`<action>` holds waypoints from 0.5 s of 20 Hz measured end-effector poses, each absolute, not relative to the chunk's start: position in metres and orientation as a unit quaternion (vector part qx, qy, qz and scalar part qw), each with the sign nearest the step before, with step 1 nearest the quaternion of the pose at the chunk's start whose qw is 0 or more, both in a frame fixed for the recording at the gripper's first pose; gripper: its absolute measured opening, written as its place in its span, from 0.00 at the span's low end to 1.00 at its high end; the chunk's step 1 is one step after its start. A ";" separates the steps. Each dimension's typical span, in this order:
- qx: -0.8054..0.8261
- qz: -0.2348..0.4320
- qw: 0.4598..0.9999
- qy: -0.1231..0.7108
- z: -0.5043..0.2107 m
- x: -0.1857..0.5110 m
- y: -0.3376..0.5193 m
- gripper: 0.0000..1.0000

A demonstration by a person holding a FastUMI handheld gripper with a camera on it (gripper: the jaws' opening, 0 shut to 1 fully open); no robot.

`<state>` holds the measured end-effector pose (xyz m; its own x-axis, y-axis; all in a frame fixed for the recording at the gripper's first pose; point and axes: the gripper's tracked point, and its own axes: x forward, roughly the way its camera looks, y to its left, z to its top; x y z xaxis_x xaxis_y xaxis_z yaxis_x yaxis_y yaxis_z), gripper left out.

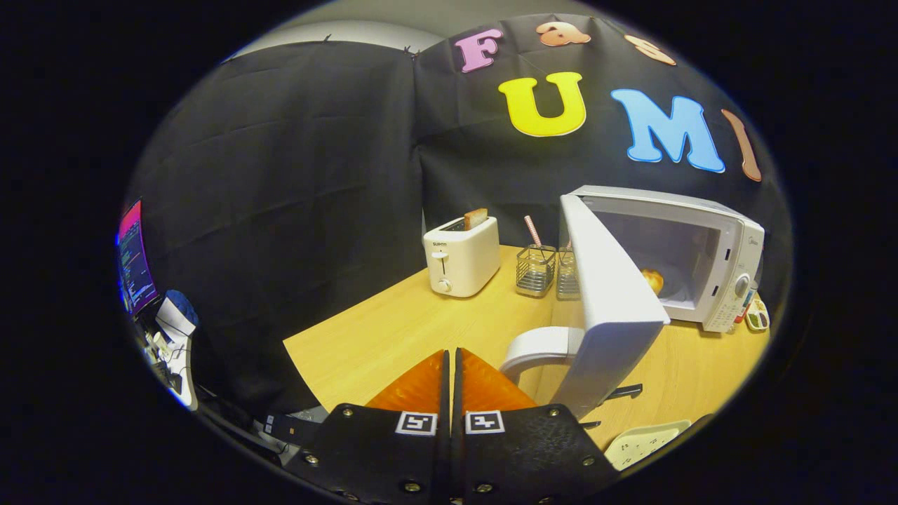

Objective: Open the microwave, put the food inside, and close the microwave door.

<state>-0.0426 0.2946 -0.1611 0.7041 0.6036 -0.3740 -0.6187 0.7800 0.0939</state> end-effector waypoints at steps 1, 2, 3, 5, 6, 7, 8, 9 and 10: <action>-0.017 0.327 0.924 0.197 -0.161 -0.040 0.289 0.01; -0.016 0.320 0.926 0.197 -0.161 -0.037 0.282 0.01; -0.014 0.311 0.930 0.197 -0.160 -0.033 0.275 0.01; -0.010 0.295 0.935 0.199 -0.159 -0.024 0.260 0.01; -0.008 0.287 0.937 0.199 -0.159 -0.020 0.252 0.01; -0.007 0.279 0.940 0.199 -0.158 -0.015 0.243 0.01; -0.005 0.270 0.942 0.199 -0.158 -0.009 0.235 0.01; -0.003 0.262 0.944 0.199 -0.158 -0.004 0.228 0.01; 0.000 0.255 0.946 0.199 -0.158 0.001 0.220 0.01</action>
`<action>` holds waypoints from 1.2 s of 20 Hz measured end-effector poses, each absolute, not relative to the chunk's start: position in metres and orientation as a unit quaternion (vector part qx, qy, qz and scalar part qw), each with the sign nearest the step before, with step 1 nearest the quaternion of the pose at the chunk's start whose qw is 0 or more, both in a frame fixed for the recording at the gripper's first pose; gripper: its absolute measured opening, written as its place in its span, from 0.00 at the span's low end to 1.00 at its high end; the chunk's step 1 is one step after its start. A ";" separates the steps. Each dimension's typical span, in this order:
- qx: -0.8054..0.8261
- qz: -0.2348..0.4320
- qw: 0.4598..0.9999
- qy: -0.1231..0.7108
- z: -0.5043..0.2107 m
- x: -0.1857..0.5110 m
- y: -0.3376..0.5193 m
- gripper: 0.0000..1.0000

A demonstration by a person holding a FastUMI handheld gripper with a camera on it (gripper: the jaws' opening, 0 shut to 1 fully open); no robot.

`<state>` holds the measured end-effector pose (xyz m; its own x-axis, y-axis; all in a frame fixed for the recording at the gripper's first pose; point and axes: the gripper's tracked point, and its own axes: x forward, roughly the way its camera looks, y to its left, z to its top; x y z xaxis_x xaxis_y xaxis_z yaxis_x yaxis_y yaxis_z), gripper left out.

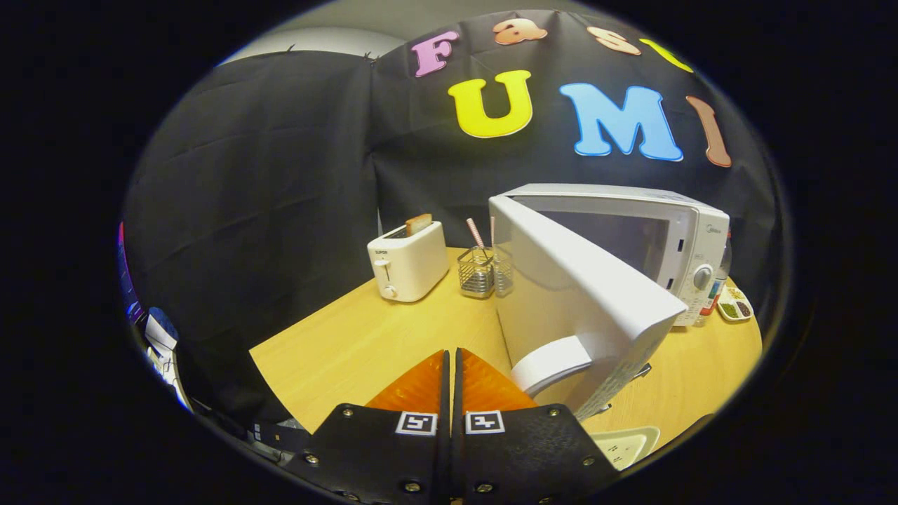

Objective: Open the microwave, put the food inside, and close the microwave door.

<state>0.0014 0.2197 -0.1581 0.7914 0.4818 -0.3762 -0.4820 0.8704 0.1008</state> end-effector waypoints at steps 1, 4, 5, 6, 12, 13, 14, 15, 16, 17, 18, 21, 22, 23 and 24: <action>0.002 0.246 0.949 0.198 -0.158 0.007 0.213 0.01; 0.007 0.223 0.955 0.195 -0.156 0.023 0.190 0.01; 0.010 0.216 0.957 0.194 -0.155 0.029 0.183 0.01; 0.013 0.209 0.958 0.194 -0.153 0.034 0.175 0.01; 0.029 0.166 0.967 0.189 -0.151 0.067 0.133 0.01; 0.031 0.159 0.969 0.188 -0.150 0.072 0.126 0.01; 0.032 0.153 0.970 0.187 -0.151 0.078 0.119 0.01; 0.034 0.146 0.971 0.186 -0.151 0.083 0.113 0.01; 0.035 0.139 0.972 0.185 -0.151 0.089 0.106 0.01; 0.035 0.133 0.973 0.185 -0.150 0.095 0.100 0.01; 0.035 0.127 0.974 0.184 -0.150 0.101 0.095 0.01; 0.036 0.110 0.976 0.182 -0.149 0.118 0.080 0.01; 0.037 0.105 0.977 0.182 -0.149 0.123 0.076 0.01; 0.038 0.101 0.977 0.181 -0.149 0.129 0.072 0.01; 0.039 0.096 0.978 0.181 -0.149 0.135 0.068 0.01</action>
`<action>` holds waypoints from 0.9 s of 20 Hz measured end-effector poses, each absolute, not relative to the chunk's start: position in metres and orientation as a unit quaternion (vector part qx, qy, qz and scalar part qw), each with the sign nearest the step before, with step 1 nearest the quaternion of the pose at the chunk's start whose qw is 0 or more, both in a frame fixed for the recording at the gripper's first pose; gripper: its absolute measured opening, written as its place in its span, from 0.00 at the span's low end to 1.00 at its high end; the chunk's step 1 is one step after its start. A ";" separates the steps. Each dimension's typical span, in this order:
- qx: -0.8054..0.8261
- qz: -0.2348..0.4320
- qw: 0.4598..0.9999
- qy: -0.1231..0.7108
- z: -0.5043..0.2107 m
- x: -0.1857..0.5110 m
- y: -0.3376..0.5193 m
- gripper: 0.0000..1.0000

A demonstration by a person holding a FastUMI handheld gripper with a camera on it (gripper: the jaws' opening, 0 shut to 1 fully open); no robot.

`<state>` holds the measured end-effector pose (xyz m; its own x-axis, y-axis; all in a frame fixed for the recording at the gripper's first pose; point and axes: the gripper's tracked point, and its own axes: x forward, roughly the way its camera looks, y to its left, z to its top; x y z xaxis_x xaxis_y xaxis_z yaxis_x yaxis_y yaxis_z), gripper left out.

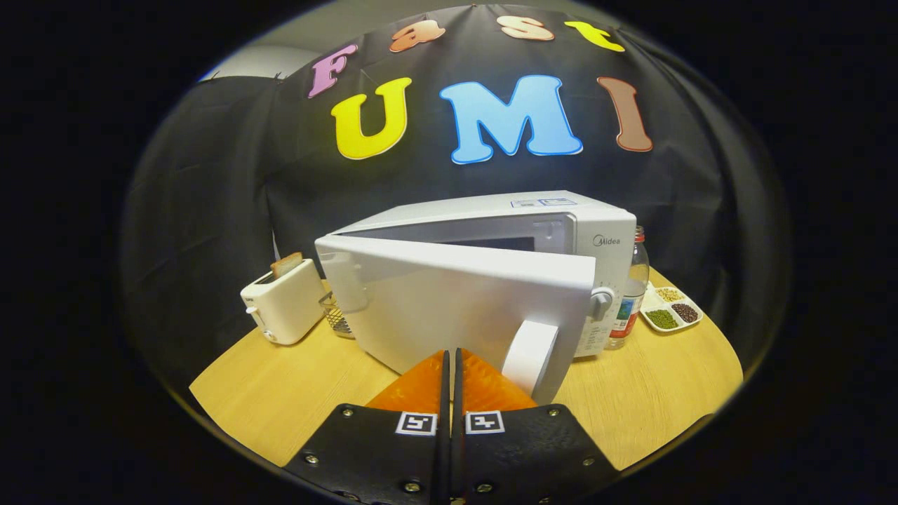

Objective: Open the microwave, put the food inside, and close the microwave door.

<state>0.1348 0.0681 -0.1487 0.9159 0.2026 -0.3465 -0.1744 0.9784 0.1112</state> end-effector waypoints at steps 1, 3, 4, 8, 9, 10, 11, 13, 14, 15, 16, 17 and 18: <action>0.039 0.092 0.978 0.181 -0.148 0.140 0.064 0.01; 0.043 0.085 0.979 0.181 -0.147 0.152 0.058 0.01; 0.045 0.082 0.979 0.180 -0.147 0.159 0.056 0.01; 0.051 0.073 0.980 0.180 -0.147 0.179 0.048 0.01; 0.051 0.071 0.980 0.180 -0.146 0.184 0.046 0.01; 0.052 0.069 0.980 0.180 -0.146 0.190 0.045 0.01; 0.053 0.067 0.980 0.181 -0.148 0.193 0.043 0.01; 0.058 0.064 0.979 0.183 -0.150 0.201 0.041 0.01; 0.060 0.062 0.979 0.185 -0.151 0.205 0.039 0.01; 0.061 0.060 0.979 0.185 -0.152 0.210 0.037 0.01; 0.062 0.058 0.979 0.185 -0.152 0.214 0.036 0.01; 0.064 0.057 0.979 0.185 -0.152 0.219 0.035 0.01; 0.065 0.054 0.979 0.186 -0.153 0.223 0.033 0.01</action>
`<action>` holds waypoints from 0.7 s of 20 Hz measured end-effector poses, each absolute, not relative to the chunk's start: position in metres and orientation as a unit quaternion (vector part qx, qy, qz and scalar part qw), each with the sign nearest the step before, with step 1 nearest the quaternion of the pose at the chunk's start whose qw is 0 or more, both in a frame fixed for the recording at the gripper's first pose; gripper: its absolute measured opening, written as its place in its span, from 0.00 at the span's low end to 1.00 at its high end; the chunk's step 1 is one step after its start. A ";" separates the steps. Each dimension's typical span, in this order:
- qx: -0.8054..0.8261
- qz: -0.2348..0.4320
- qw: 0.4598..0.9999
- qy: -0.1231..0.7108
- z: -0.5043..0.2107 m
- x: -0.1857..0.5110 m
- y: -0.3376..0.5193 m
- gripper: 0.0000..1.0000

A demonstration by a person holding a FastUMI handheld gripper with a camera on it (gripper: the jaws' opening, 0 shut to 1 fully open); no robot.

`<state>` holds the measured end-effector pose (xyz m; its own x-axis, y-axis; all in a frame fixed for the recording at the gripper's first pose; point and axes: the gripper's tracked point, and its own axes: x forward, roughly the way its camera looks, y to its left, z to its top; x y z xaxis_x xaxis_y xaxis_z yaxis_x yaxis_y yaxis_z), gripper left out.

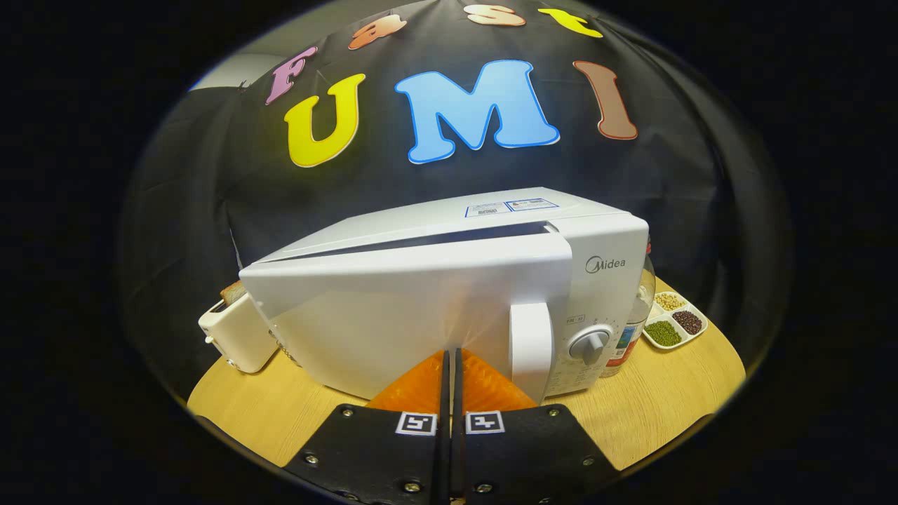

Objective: Open the microwave, put the food inside, and close the microwave door.

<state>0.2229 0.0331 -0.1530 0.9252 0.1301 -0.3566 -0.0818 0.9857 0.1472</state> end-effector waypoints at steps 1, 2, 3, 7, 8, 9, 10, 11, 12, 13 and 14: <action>0.066 0.052 0.979 0.186 -0.153 0.227 0.032 0.01; 0.067 0.051 0.979 0.186 -0.153 0.229 0.031 0.01; 0.068 0.050 0.979 0.188 -0.153 0.231 0.030 0.01; 0.049 0.050 0.981 0.180 -0.154 0.233 0.030 0.01; 0.054 0.048 0.981 0.180 -0.154 0.235 0.030 0.01; 0.061 0.048 0.980 0.181 -0.155 0.237 0.029 0.01; 0.065 0.045 0.981 0.180 -0.154 0.240 0.028 0.01; 0.071 0.042 0.978 0.190 -0.153 0.240 0.025 0.01; 0.080 0.042 0.977 0.191 -0.156 0.242 0.026 0.01; 0.074 0.041 0.978 0.190 -0.156 0.241 0.026 0.01; 0.070 0.041 0.978 0.194 -0.157 0.238 0.027 0.01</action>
<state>0.2385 0.0272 -0.1566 0.9212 0.1070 -0.3740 -0.0524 0.9868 0.1534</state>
